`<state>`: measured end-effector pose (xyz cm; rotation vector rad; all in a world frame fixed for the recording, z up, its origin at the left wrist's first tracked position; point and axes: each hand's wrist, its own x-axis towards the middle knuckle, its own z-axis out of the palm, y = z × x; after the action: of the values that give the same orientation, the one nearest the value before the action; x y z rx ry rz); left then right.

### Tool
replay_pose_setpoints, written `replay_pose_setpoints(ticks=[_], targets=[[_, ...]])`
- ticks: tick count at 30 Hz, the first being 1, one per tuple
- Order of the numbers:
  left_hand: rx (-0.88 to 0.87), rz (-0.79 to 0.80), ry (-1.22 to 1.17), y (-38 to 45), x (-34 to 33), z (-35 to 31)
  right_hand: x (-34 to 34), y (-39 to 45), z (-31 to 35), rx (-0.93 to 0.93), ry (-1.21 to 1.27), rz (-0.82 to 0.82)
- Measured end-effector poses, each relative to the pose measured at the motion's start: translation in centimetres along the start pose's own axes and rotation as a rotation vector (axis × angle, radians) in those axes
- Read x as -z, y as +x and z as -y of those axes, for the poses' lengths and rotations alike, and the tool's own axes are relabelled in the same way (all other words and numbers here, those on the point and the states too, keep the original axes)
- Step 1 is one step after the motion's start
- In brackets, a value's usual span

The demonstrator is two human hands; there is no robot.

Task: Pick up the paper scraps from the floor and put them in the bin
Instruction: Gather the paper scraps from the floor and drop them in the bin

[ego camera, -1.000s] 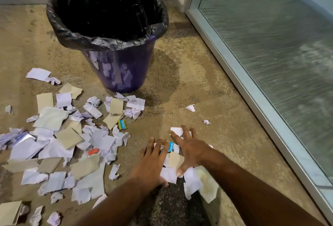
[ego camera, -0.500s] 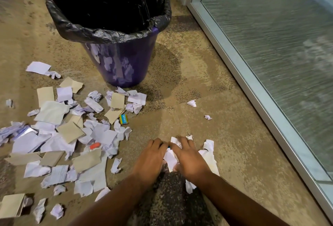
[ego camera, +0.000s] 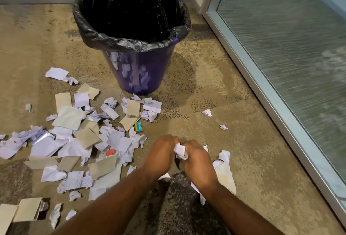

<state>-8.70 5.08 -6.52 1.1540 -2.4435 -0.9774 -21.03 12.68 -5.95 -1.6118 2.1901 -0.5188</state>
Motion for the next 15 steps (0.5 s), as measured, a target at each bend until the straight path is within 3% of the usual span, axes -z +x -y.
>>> replay_pose_setpoints(ticks=[4,12,15], targets=[[-0.026,-0.190,-0.011,2.6,5.2,-2.0,3.5,3.4,3.7,0.076,0.050,-0.192],[-0.254,-0.607,0.022,8.5,19.9,-6.8,13.2,12.3,14.8,0.308,0.062,-0.585],[-0.206,-0.666,0.105,10.6,24.5,-7.2,15.3,15.8,18.1,0.388,0.074,-0.651]])
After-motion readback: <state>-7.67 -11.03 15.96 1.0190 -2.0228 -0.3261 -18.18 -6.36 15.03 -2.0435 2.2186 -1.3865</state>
